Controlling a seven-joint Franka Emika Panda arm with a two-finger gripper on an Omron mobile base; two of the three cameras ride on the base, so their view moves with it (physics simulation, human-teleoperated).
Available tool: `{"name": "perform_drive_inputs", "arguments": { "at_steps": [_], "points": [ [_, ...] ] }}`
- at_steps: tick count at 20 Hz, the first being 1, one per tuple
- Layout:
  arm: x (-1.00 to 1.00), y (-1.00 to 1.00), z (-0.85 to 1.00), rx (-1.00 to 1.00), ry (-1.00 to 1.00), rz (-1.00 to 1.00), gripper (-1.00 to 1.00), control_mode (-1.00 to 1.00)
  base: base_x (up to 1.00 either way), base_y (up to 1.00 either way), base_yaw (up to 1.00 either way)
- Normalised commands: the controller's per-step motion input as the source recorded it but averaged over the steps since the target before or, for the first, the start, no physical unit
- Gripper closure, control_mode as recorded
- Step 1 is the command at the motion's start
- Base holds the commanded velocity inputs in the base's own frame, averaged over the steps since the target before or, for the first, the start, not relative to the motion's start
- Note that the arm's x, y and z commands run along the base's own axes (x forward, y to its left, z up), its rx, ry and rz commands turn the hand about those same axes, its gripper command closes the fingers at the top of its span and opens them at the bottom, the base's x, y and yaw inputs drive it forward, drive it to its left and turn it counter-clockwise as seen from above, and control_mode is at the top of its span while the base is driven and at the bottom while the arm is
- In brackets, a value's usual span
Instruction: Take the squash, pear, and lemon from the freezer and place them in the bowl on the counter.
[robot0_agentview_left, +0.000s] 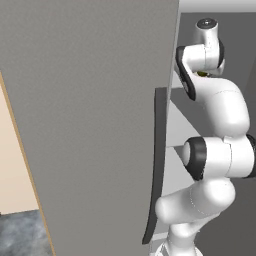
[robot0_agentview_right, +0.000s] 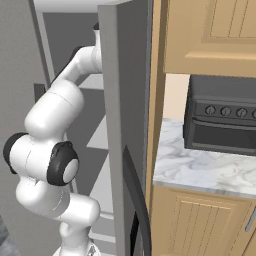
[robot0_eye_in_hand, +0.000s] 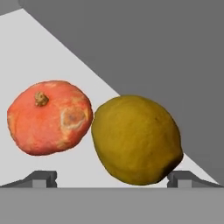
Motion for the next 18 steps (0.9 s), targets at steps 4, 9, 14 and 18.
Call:
{"name": "perform_drive_inputs", "arguments": {
  "at_steps": [4,9,14,18],
  "points": [
    [0.0,-0.03,0.0,0.0,0.0,-0.11,-1.0,-1.0,0.0,0.0,0.0],
    [0.0,-0.17,0.0,0.0,0.0,-0.1,-1.0,-1.0,0.0,0.0,0.0],
    [0.02,-0.25,0.0,0.0,0.0,-0.05,-1.0,-1.0,0.0,0.0,0.0],
    [0.06,-0.17,0.0,0.0,0.0,-0.01,-1.0,-1.0,0.0,0.0,0.0]
  ]
}}
